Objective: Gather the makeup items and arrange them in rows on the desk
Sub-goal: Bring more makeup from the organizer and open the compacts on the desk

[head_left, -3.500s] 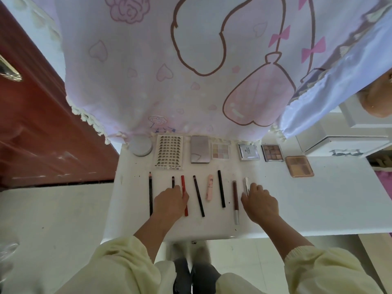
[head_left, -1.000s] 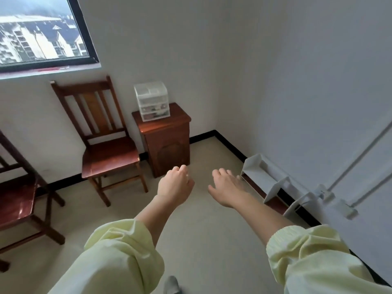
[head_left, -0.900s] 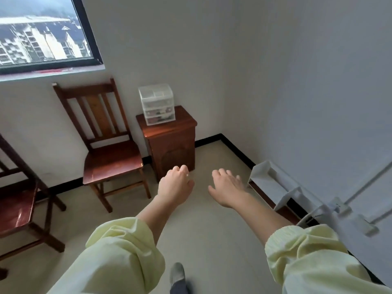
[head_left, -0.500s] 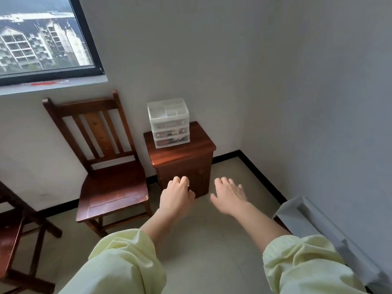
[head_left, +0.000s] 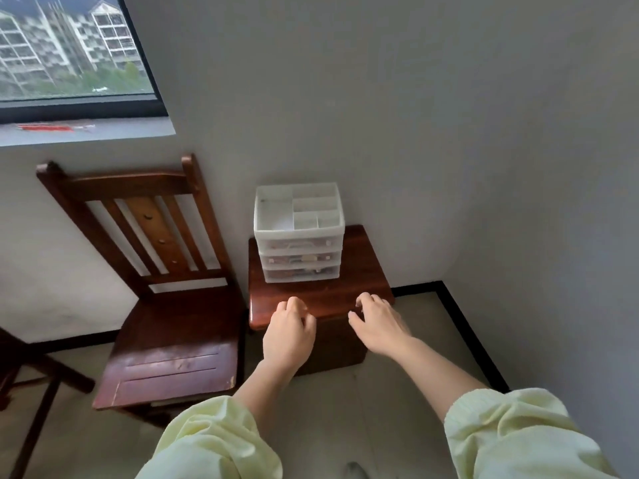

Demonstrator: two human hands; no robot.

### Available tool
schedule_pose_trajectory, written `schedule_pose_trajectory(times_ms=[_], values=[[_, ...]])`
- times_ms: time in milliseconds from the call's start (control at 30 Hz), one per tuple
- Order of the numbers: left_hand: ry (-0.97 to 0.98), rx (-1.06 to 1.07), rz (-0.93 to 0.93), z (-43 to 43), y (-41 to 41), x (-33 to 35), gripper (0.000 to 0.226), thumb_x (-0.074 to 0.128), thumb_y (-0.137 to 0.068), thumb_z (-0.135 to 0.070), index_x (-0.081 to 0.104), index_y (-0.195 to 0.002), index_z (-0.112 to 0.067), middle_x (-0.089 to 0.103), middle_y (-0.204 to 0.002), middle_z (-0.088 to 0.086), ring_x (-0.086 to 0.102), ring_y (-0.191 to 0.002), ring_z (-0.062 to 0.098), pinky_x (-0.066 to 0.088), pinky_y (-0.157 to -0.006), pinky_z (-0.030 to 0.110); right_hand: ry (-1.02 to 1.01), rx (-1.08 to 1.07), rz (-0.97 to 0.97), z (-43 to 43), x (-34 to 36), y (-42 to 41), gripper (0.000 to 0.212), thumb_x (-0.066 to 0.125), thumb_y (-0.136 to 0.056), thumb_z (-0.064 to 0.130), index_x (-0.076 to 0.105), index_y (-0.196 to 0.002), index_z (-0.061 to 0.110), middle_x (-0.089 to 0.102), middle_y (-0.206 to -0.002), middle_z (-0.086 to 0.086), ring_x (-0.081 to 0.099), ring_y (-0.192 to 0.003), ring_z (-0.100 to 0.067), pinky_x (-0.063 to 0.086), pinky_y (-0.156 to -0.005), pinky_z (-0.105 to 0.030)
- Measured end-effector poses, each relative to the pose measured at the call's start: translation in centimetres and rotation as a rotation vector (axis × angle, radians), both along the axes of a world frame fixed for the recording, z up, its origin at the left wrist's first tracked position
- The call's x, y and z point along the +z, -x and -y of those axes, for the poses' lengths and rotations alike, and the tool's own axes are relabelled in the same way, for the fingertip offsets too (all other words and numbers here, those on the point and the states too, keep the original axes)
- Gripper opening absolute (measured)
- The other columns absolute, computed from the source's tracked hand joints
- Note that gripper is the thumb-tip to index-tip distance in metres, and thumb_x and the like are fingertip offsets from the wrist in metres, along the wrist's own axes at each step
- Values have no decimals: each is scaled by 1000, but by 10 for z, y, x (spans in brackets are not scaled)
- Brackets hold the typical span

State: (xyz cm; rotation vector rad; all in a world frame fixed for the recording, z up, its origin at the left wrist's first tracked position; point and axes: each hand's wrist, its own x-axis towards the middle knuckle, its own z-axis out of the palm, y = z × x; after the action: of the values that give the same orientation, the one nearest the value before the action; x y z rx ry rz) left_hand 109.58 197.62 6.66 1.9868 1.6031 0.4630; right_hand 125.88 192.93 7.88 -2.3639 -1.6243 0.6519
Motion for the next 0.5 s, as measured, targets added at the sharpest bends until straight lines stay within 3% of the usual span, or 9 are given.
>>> schedule_pose_trajectory(times_ms=[233,333,433,500], values=[[180,215,166,-111,-13,-23,32,40,-98,-39,55,-112,-15,59,-111,6,54,-106,24,43,-92,38,75,-152,-313,-114,-30,-21,27,49,-96,39,55,-113,18,59,-104,4,57,-99,-17,44,-80,-29],[194,248,206,-155,-8,-33,38,37,-99,-42,57,-106,-11,62,-104,6,56,-99,25,43,-84,37,114,-214,-427,-158,-45,-18,25,50,-96,36,57,-108,15,59,-100,2,56,-95,-18,44,-80,-30],[209,265,235,-194,-2,-37,44,35,-100,-47,58,-108,-11,62,-102,1,54,-91,17,37,-76,30,143,-358,-616,-198,-66,-9,20,53,-93,35,59,-101,18,65,-102,-2,63,-94,-21,54,-87,-42],[213,288,251,-220,0,-41,47,34,-98,-53,56,-103,-12,62,-97,-2,56,-88,16,38,-73,30,166,-487,-779,-224,-77,-2,24,52,-94,32,59,-111,17,65,-106,-5,64,-94,-21,57,-82,-40]])
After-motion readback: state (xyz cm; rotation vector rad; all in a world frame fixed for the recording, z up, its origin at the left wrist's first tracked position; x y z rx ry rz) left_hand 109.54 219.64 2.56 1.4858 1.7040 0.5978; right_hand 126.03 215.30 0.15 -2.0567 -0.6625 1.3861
